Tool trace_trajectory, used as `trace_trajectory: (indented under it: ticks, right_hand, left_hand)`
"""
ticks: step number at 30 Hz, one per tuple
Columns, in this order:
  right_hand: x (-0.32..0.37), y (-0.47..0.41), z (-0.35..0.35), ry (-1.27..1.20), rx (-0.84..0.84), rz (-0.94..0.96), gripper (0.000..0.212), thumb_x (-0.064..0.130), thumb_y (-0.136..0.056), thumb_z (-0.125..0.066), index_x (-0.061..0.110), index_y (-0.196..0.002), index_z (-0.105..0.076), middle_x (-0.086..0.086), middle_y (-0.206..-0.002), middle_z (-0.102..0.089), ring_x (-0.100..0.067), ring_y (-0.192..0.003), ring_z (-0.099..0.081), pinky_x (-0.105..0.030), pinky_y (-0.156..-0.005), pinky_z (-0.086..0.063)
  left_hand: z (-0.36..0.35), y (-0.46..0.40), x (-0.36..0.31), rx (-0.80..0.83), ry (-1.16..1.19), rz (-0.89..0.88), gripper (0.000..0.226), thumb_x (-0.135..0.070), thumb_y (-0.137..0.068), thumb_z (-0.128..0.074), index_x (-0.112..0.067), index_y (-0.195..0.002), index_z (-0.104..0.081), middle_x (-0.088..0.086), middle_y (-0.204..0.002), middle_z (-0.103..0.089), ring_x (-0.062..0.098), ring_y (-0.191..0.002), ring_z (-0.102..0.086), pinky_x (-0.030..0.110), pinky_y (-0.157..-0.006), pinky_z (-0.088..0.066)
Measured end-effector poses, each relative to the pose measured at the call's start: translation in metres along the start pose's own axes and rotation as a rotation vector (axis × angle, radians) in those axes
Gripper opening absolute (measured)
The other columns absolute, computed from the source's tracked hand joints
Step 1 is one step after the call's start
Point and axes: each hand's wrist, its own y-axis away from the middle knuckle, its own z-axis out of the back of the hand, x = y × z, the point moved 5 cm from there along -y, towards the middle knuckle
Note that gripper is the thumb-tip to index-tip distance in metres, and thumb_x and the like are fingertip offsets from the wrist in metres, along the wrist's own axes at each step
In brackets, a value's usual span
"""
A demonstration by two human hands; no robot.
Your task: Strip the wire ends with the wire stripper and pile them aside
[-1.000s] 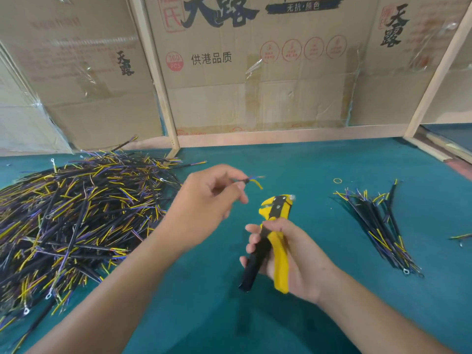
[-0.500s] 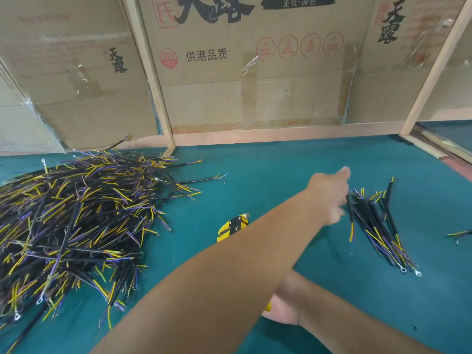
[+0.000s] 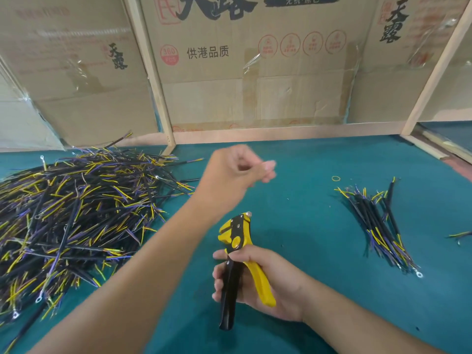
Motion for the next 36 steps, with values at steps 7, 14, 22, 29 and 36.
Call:
trace_trajectory:
  ticks: [7, 14, 22, 29, 36]
  right_hand:
    - [0.003, 0.022, 0.021, 0.021, -0.011, 0.102, 0.051, 0.016, -0.079, -0.064, 0.000, -0.125, -0.050, -0.022, -0.089, -0.064, -0.033, -0.077, -0.065, -0.047, -0.079, -0.057]
    - [0.008, 0.024, 0.021, 0.031, -0.035, 0.092, 0.069, 0.016, -0.081, -0.062, -0.008, -0.141, -0.038, -0.024, -0.091, -0.063, -0.033, -0.077, -0.064, -0.048, -0.079, -0.057]
    - [0.007, 0.023, 0.021, 0.011, -0.032, 0.088, 0.069, 0.017, -0.082, -0.062, -0.007, -0.142, -0.039, -0.023, -0.093, -0.062, -0.032, -0.078, -0.064, -0.048, -0.081, -0.057]
    - [0.008, 0.025, 0.020, 0.017, -0.037, 0.090, 0.069, 0.018, -0.081, -0.065, -0.007, -0.141, -0.040, -0.023, -0.092, -0.063, -0.032, -0.079, -0.064, -0.048, -0.082, -0.057]
    - [0.008, 0.024, 0.021, 0.016, -0.044, 0.087, 0.068, 0.018, -0.082, -0.064, -0.007, -0.141, -0.041, -0.022, -0.091, -0.063, -0.032, -0.077, -0.065, -0.048, -0.081, -0.057]
  left_hand:
    - [0.121, 0.057, 0.073, -0.200, -1.171, 0.057, 0.005, -0.015, -0.088, -0.068, -0.013, -0.091, -0.064, 0.003, -0.091, -0.069, 0.033, -0.095, -0.061, 0.044, -0.084, -0.041]
    - [0.160, 0.060, 0.073, -0.294, -1.187, 0.131, 0.024, 0.007, -0.081, -0.057, -0.010, -0.093, -0.067, 0.010, -0.099, -0.071, 0.038, -0.096, -0.057, 0.048, -0.083, -0.045]
    - [0.157, 0.061, 0.099, -0.176, -1.387, 0.214, 0.030, -0.019, -0.089, -0.067, -0.036, -0.113, -0.071, -0.009, -0.125, -0.065, 0.027, -0.116, -0.046, 0.042, -0.093, -0.030]
    - [0.172, 0.061, 0.094, -0.237, -1.234, 0.272, 0.056, -0.002, -0.080, -0.075, -0.011, -0.133, -0.059, 0.010, -0.133, -0.058, 0.037, -0.121, -0.051, 0.049, -0.095, -0.045]
    - [0.185, 0.067, 0.079, -0.345, -1.214, 0.309, 0.032, -0.003, -0.081, -0.075, -0.005, -0.058, -0.054, 0.013, -0.074, -0.055, 0.034, -0.067, -0.048, 0.036, -0.061, -0.036]
